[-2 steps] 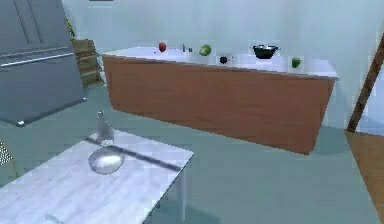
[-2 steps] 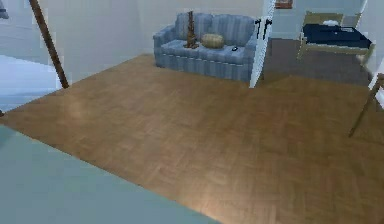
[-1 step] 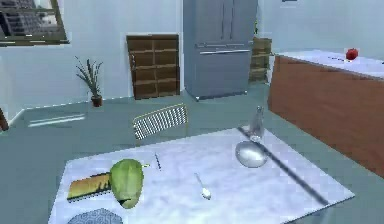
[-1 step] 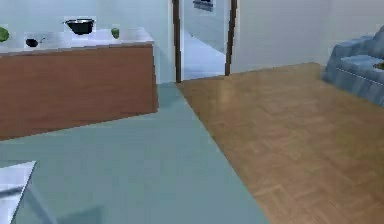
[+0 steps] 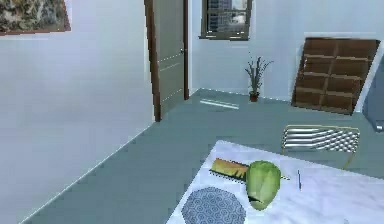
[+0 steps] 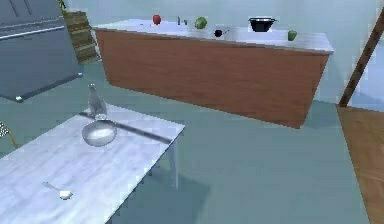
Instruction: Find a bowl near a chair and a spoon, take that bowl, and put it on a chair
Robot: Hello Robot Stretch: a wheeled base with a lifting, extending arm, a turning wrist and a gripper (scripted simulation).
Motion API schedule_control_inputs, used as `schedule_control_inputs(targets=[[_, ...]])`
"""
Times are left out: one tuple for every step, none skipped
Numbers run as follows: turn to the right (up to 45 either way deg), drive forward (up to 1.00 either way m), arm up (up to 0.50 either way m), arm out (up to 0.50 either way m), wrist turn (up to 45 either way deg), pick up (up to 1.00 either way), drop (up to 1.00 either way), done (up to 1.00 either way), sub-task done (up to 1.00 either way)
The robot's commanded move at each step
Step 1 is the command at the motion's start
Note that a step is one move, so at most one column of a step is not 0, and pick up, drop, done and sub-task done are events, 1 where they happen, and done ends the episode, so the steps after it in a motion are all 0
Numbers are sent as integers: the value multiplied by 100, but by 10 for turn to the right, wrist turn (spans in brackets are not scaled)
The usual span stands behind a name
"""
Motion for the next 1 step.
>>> schedule_control_inputs(targets=[[-240,0,0,0,0,0,0,0,0]])
